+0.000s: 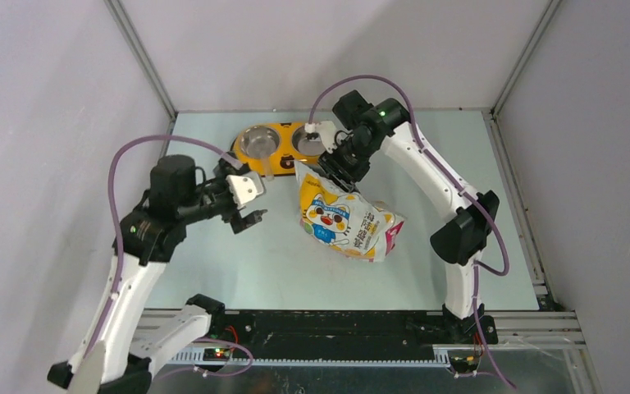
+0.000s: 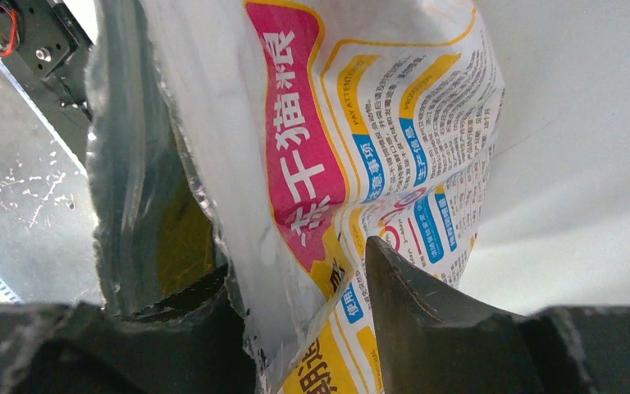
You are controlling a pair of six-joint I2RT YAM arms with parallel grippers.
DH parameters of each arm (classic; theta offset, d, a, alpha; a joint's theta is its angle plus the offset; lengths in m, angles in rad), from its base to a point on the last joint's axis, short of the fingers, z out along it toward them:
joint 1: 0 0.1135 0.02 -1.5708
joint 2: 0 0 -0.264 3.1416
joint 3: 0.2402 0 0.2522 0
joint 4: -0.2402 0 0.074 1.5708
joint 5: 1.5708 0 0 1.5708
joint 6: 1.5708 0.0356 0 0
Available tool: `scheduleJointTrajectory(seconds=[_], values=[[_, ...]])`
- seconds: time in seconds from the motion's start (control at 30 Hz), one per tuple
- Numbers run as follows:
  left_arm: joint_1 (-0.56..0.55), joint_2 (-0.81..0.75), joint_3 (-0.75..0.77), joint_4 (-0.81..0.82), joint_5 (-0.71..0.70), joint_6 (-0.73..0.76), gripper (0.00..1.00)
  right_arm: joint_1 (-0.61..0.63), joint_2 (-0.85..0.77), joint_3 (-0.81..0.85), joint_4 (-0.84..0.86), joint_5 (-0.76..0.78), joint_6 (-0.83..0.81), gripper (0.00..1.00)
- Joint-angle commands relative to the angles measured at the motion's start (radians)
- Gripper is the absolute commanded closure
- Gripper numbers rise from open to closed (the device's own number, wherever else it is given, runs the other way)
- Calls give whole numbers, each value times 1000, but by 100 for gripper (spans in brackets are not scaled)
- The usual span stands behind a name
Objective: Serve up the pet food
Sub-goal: Open the pet food bag at the center of the board.
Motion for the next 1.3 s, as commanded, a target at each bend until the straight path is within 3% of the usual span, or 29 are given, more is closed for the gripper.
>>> scheduleJointTrajectory(seconds=[0.0, 0.13, 0.23, 0.33, 0.83, 1.27], values=[[43, -103, -195, 214, -286, -213, 0, 18, -55, -19, -31, 48, -9, 50], [69, -253, -379, 260, -408, -209, 0, 18, -63, -25, -44, 72, -13, 48], [102, -339, -493, 336, -402, -235, 0, 16, -75, -33, -47, 91, -17, 46], [116, -355, -598, 411, -303, -322, 0, 11, -92, -32, -41, 90, -18, 44], [131, -421, -640, 372, -216, -306, 0, 75, -170, -131, -48, 166, -47, 42], [152, -398, -625, 345, -169, -303, 0, 55, -271, -169, -23, 208, -51, 41]])
